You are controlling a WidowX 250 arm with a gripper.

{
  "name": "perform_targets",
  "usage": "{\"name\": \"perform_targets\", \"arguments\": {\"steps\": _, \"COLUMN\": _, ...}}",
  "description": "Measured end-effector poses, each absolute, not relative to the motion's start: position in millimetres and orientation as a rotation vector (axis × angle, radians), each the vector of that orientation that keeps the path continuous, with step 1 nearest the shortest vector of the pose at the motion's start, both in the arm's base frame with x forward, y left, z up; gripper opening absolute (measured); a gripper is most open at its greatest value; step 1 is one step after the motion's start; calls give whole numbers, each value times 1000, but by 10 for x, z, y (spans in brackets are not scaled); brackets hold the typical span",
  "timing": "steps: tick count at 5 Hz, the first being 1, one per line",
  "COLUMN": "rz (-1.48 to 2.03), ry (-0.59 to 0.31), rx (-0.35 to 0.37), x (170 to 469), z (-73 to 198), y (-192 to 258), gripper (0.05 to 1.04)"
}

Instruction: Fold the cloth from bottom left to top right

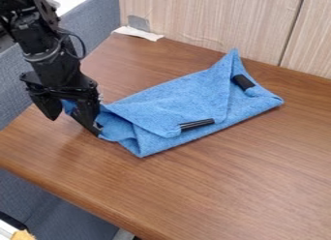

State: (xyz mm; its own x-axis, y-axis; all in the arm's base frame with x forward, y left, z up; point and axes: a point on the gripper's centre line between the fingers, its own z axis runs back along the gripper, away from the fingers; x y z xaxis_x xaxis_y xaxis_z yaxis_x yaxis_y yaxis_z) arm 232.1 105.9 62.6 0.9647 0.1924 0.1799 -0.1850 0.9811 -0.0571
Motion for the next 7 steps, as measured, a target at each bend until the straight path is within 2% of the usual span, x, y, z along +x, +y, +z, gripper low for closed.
{"name": "perform_targets", "arguments": {"steps": 1, "rz": 169, "ry": -188, "rx": -18, "x": 2415, "z": 619, "y": 1026, "gripper": 967}}
{"name": "perform_targets", "arguments": {"steps": 3, "rz": 185, "ry": -142, "rx": 5, "x": 2404, "z": 452, "y": 1081, "gripper": 383}}
{"name": "perform_targets", "arguments": {"steps": 4, "rz": 177, "ry": -142, "rx": 6, "x": 2402, "z": 452, "y": 1084, "gripper": 167}}
{"name": "perform_targets", "arguments": {"steps": 5, "rz": 159, "ry": -138, "rx": 3, "x": 2359, "z": 456, "y": 1064, "gripper": 62}}
{"name": "perform_targets", "arguments": {"steps": 7, "rz": 124, "ry": -198, "rx": -10, "x": 2290, "z": 706, "y": 962, "gripper": 52}}
